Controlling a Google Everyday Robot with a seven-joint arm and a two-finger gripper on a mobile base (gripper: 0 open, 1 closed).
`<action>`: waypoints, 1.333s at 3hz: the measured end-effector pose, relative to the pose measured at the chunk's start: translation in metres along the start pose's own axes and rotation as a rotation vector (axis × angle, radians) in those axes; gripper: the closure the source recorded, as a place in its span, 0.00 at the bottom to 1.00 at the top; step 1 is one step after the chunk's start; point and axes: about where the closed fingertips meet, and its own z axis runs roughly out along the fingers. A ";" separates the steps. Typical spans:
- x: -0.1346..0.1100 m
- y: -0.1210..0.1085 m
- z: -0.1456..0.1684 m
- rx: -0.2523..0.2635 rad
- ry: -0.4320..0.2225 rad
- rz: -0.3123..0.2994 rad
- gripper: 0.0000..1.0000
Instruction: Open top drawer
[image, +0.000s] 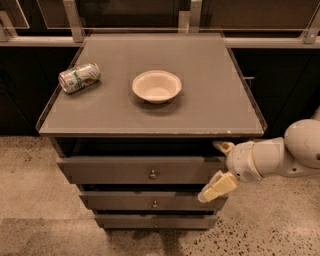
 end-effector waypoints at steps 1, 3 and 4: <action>0.001 0.000 0.003 -0.005 -0.001 0.001 0.00; 0.016 -0.012 0.013 0.045 -0.016 0.035 0.00; 0.022 -0.022 0.028 0.058 -0.028 0.040 0.00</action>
Offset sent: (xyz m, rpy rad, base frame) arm -0.0027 -0.0197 -0.0094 0.0165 -0.0053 -0.1045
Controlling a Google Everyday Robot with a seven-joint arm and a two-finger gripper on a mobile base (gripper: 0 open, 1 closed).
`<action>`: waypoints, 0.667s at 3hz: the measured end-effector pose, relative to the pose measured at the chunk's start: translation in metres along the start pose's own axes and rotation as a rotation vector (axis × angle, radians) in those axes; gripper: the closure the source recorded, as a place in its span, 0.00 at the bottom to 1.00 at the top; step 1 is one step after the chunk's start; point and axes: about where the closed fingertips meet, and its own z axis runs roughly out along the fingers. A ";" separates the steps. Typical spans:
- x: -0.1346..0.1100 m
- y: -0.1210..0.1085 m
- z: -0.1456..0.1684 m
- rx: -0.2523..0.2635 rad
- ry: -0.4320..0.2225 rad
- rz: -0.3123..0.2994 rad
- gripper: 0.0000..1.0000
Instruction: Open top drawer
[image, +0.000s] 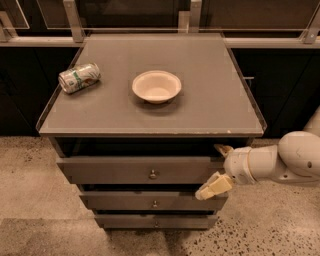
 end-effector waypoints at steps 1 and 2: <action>0.003 -0.010 0.015 0.005 -0.011 -0.002 0.00; 0.009 -0.020 0.028 0.001 -0.009 0.003 0.00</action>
Offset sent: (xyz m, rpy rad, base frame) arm 0.0407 0.0009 -0.0400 0.0085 0.0044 -0.0100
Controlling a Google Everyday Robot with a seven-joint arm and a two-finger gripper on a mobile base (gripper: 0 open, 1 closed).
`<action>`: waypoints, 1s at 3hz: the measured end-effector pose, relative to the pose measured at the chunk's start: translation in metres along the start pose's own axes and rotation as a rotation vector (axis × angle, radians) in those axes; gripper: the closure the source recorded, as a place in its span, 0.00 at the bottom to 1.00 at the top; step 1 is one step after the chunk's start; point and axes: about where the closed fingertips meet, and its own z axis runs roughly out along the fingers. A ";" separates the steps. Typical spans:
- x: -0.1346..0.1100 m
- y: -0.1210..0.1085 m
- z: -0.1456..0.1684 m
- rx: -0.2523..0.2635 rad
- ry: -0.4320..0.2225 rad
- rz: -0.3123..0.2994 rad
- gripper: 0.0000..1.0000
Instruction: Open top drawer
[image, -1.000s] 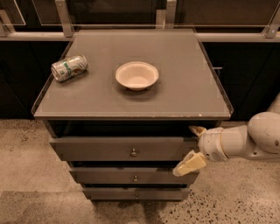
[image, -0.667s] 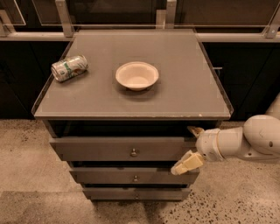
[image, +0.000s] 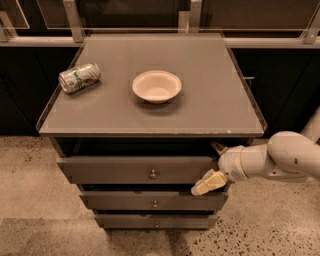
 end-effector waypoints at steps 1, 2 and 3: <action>0.001 -0.008 0.005 -0.003 0.007 0.012 0.00; 0.001 -0.008 0.005 -0.003 0.007 0.012 0.00; 0.008 0.003 0.001 -0.037 0.097 0.018 0.00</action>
Offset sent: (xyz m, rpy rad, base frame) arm 0.0268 -0.0093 -0.0243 -0.0167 0.0328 -0.0219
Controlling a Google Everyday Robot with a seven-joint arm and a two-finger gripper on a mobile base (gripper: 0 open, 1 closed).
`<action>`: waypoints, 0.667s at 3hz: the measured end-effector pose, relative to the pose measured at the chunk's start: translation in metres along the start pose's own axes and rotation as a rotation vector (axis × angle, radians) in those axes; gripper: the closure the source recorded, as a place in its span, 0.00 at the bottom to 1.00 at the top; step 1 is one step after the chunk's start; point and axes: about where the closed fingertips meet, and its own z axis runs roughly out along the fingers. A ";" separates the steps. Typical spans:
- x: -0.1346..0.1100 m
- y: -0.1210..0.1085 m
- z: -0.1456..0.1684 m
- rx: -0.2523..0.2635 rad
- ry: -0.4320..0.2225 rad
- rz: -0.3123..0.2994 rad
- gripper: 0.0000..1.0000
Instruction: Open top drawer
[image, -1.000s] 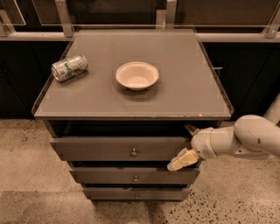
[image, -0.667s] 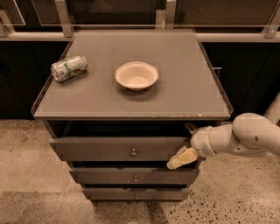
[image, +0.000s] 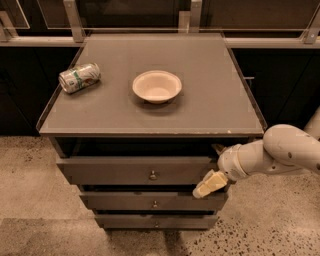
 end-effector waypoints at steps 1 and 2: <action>0.015 0.023 -0.018 -0.044 0.065 0.050 0.00; 0.030 0.041 -0.033 -0.084 0.104 0.097 0.00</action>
Offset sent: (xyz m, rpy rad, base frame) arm -0.1047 -0.0422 0.0064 -0.0390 0.2943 -0.0174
